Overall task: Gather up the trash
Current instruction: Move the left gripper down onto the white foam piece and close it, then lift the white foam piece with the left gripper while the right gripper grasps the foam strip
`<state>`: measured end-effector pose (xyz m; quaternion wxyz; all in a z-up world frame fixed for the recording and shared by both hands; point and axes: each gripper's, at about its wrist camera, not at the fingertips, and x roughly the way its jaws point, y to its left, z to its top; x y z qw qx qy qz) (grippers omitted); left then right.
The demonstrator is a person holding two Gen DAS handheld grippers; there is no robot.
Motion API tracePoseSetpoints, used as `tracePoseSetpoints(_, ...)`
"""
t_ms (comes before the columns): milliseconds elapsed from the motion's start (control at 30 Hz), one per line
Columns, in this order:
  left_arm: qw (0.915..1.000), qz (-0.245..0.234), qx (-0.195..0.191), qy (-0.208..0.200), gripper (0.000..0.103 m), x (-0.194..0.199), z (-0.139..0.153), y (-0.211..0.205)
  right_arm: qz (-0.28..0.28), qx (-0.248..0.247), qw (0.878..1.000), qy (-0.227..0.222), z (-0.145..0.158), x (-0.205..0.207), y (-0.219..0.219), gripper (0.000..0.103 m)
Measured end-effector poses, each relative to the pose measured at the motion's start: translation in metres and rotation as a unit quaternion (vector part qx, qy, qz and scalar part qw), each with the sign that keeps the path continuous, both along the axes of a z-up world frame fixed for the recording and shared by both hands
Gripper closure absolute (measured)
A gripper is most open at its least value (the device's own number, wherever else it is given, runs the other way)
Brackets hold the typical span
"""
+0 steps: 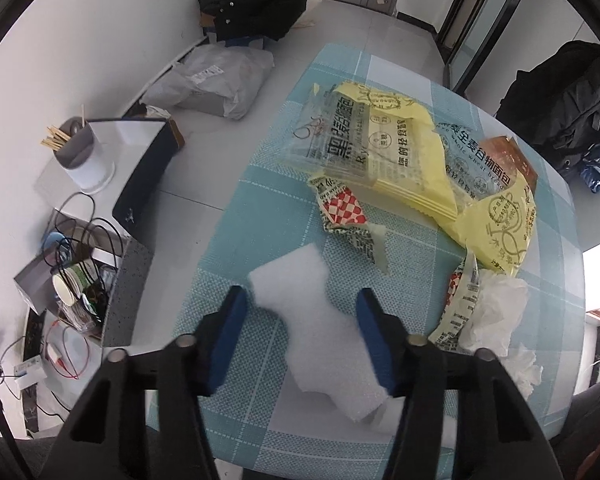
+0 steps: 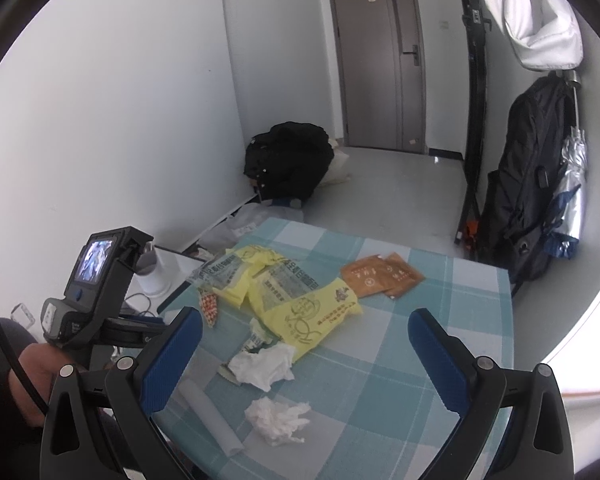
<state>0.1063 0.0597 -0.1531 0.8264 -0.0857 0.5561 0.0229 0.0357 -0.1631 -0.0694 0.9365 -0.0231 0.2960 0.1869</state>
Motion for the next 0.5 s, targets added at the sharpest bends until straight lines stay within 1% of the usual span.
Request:
tracePoseSetpoints(33, 1.0000, 0.000, 0.002, -0.001, 0.062, 0.0005, 0.0002, -0.0005, 0.000, -0.002, 1.000, 0.000, -0.0008, -0.0006, -0.0002, 0.000)
tracePoseSetpoints(100, 1.0000, 0.003, 0.005, -0.002, 0.063, 0.0012, -0.0002, -0.0009, -0.001, -0.005, 1.000, 0.001, -0.0022, -0.0015, -0.0007, 0.000)
tracePoseSetpoints(200, 0.9999, 0.006, -0.006, -0.008, 0.064, 0.0015, 0.0016, 0.0001, -0.004, -0.006, 1.000, 0.004, -0.0043, -0.0019, -0.0024, 0.000)
tracePoseSetpoints(300, 0.9999, 0.007, -0.006, -0.014, 0.065, 0.0009, 0.0036, 0.0000, -0.009, -0.008, 1.000, 0.006, -0.0056, -0.0025, -0.0043, 0.000)
tracePoseSetpoints(433, 0.9995, 0.013, -0.024, -0.014, 0.065, 0.0003, 0.0053, 0.0021, -0.010, -0.002, 1.000, 0.012, -0.0078, -0.0020, -0.0071, 0.000)
tracePoseSetpoints(500, 0.9995, 0.017, -0.026, -0.011, 0.065, -0.0002, 0.0070, 0.0031, -0.008, 0.004, 1.000, 0.017, -0.0084, -0.0016, -0.0082, 0.000)
